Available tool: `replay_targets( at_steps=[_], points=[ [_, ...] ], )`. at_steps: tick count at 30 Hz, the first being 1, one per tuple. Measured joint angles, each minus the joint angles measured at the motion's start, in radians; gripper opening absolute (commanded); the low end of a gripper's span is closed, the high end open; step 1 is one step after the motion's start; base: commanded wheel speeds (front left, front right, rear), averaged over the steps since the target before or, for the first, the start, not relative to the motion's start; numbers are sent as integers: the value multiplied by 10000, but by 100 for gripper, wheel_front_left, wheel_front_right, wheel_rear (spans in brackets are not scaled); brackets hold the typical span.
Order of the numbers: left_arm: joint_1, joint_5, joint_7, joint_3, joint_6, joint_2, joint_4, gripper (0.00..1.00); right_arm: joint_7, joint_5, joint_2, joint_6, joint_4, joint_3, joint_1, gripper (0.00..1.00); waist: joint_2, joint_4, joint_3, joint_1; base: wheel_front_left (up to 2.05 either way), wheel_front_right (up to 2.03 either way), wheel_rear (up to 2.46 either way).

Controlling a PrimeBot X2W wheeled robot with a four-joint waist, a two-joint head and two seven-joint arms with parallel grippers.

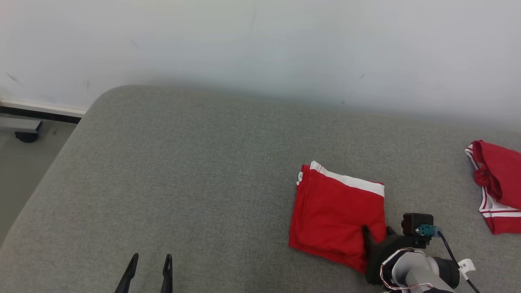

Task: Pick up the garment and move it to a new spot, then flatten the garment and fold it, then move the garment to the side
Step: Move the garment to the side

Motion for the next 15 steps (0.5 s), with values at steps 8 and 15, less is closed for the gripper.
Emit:
replay_targets(
  at_steps=[8, 15],
  points=[
    [-1, -12, 0, 111, 0, 4, -19, 100, -441, 516, 136, 0, 134, 558, -84, 0, 0, -124, -38, 0, 0, 0, 0],
    [9, -84, 0, 104, -2, 2, -65, 100, -577, 420, -644, 0, 75, 1432, -634, 0, 0, -513, -23, 0, 0, 0, 0]
  ],
)
